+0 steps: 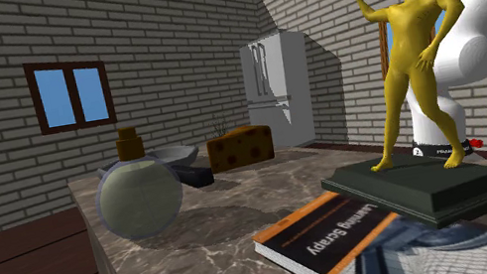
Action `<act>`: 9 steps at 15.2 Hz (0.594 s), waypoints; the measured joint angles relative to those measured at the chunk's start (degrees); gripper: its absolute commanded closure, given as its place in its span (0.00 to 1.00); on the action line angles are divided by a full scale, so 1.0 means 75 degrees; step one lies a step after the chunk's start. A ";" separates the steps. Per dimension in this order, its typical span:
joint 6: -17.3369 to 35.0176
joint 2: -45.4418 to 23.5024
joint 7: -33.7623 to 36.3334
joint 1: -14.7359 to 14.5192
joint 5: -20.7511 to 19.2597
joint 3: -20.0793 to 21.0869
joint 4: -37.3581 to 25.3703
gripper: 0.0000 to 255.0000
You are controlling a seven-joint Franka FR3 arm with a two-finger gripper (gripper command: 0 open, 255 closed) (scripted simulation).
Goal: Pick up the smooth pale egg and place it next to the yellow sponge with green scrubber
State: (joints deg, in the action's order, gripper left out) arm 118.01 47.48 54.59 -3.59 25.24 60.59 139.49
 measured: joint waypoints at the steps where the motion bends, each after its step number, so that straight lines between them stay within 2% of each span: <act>1: -0.0104 0.0017 0.0156 -0.0027 0.0029 0.0110 -0.0124 1.00; 4: -0.0272 -0.0019 0.0601 0.0024 0.0113 0.0549 -0.0498 1.00; 9: 0.0135 -0.0117 0.0755 0.0152 0.0293 0.1026 -0.0312 1.00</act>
State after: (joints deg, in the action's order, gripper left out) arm 119.03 46.61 60.25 -2.45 27.44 68.29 137.15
